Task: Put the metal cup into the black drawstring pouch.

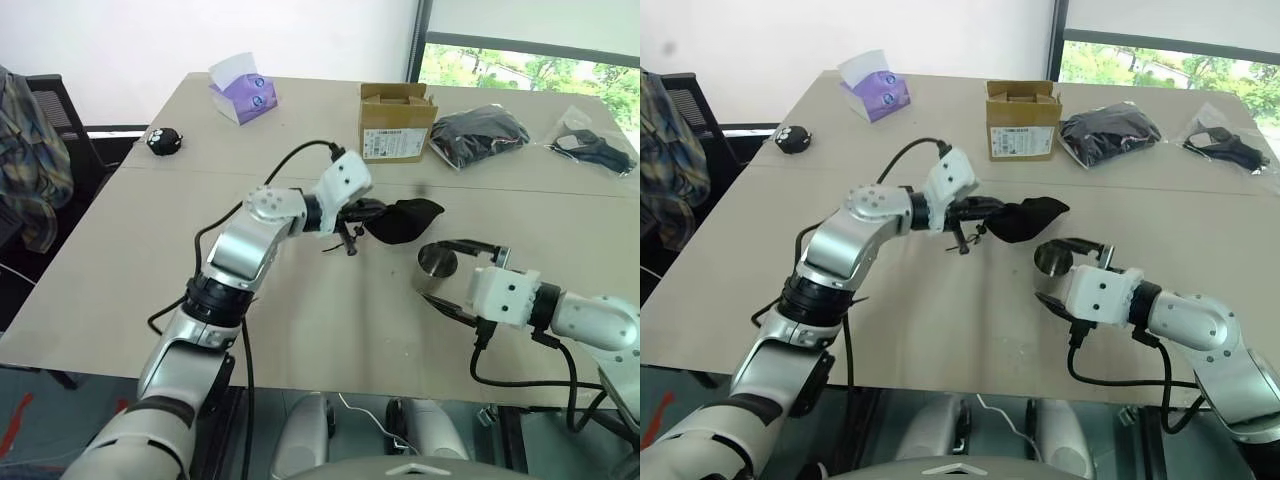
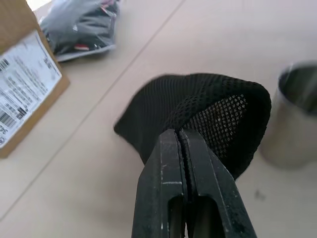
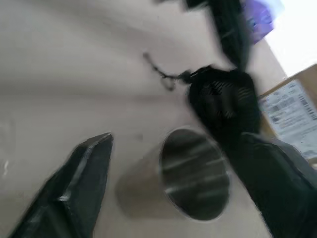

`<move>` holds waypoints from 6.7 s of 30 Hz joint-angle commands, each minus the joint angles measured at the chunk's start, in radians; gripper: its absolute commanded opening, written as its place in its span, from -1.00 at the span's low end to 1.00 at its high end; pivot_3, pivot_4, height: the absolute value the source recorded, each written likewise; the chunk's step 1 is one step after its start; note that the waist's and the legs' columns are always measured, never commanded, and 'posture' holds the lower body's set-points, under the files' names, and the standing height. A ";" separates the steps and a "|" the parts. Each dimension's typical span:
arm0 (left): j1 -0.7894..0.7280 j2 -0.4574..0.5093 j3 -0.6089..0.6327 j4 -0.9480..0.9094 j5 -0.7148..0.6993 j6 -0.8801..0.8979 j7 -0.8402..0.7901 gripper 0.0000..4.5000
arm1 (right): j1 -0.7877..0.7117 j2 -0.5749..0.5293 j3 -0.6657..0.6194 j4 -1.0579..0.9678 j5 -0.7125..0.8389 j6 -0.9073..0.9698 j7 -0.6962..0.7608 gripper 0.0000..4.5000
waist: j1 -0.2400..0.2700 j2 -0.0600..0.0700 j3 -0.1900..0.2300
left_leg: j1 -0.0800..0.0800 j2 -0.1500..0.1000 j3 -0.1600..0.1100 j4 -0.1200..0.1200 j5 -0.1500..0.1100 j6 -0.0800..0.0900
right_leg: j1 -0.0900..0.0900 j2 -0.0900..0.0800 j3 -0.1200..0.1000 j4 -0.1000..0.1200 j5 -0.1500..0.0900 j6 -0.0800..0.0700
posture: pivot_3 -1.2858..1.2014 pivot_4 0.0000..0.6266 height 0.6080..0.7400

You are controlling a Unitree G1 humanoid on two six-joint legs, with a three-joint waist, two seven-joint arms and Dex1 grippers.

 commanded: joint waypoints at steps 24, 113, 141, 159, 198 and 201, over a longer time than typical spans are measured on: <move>-0.159 -0.102 0.145 -0.052 -0.274 0.487 0.178 -1.00 | -0.097 0.150 -0.192 0.053 0.010 -0.325 -0.105 -0.96 | -0.022 -0.001 0.001 | 0.002 0.000 -0.001 0.000 0.003 -0.005 | 0.000 0.000 0.008 0.001 0.000 0.000 | 0.03 -0.52 0.62; -0.299 -0.303 0.413 0.308 -0.353 0.475 0.458 -1.00 | -0.229 0.476 -0.150 0.106 0.238 0.688 -0.127 0.74 | -0.030 0.001 0.004 | 0.001 -0.001 -0.005 -0.003 0.002 -0.004 | -0.002 -0.002 0.007 0.001 0.000 0.000 | 0.03 -0.52 0.62; -0.282 -0.312 0.425 0.332 -0.344 0.435 0.493 -1.00 | -0.447 0.849 -0.077 0.639 0.216 0.324 -0.398 -0.99 | -0.028 0.001 0.005 | 0.000 -0.001 -0.003 -0.004 0.003 -0.005 | -0.003 -0.001 0.009 0.000 0.000 0.000 | 0.03 -0.52 0.62; -0.321 -0.343 0.538 0.311 -0.426 0.387 0.531 -1.00 | -0.746 0.088 -0.088 0.438 -0.245 0.080 -0.424 -0.99 | -0.032 0.005 0.009 | -0.006 -0.002 0.001 -0.005 0.003 -0.006 | -0.011 0.000 0.011 0.001 0.001 0.002 | 0.03 -0.52 0.62; -0.273 -0.261 0.208 0.383 -0.144 -0.543 0.048 0.30 | -1.010 0.265 -0.044 0.470 -0.257 -0.082 -0.369 -1.00 | -0.026 0.005 0.009 | -0.016 -0.002 0.004 -0.002 0.004 -0.008 | -0.020 -0.001 0.011 0.001 0.001 0.002 | 0.03 -0.52 0.62; -0.270 -0.264 0.201 0.385 -0.130 -0.560 0.038 0.30 | -1.010 0.265 -0.042 0.469 -0.257 -0.081 -0.365 -1.00 | -0.028 0.005 0.009 | -0.016 -0.002 0.004 -0.003 0.004 -0.008 | -0.020 -0.001 0.012 0.001 0.001 0.002 | 0.03 -0.52 0.62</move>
